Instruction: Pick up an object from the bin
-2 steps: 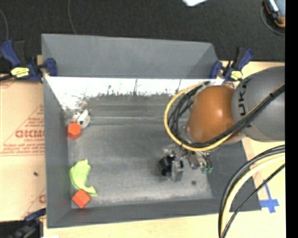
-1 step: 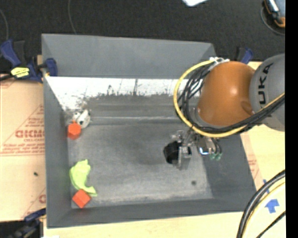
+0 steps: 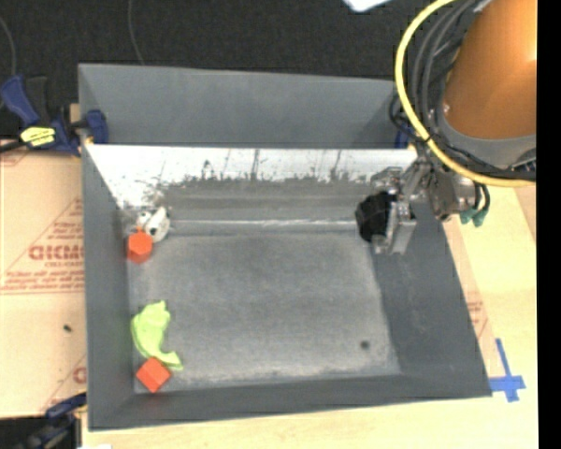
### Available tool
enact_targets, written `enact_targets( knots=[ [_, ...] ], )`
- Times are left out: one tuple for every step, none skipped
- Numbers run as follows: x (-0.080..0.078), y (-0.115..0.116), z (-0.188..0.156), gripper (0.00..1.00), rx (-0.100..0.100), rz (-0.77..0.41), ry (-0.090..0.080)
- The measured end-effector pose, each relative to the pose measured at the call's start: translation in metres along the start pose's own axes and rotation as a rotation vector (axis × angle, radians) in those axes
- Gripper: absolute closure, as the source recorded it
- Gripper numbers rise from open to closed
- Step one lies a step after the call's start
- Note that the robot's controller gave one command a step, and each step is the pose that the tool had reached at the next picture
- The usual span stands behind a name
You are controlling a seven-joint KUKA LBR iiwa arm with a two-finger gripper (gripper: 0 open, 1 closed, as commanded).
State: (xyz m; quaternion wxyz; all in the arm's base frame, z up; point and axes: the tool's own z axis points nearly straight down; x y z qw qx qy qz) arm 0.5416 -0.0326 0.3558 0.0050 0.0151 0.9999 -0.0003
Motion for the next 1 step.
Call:
enact_targets(
  knots=[
    [0.0,0.0,0.0001,1.0,0.0,0.001,0.0]
  ],
)
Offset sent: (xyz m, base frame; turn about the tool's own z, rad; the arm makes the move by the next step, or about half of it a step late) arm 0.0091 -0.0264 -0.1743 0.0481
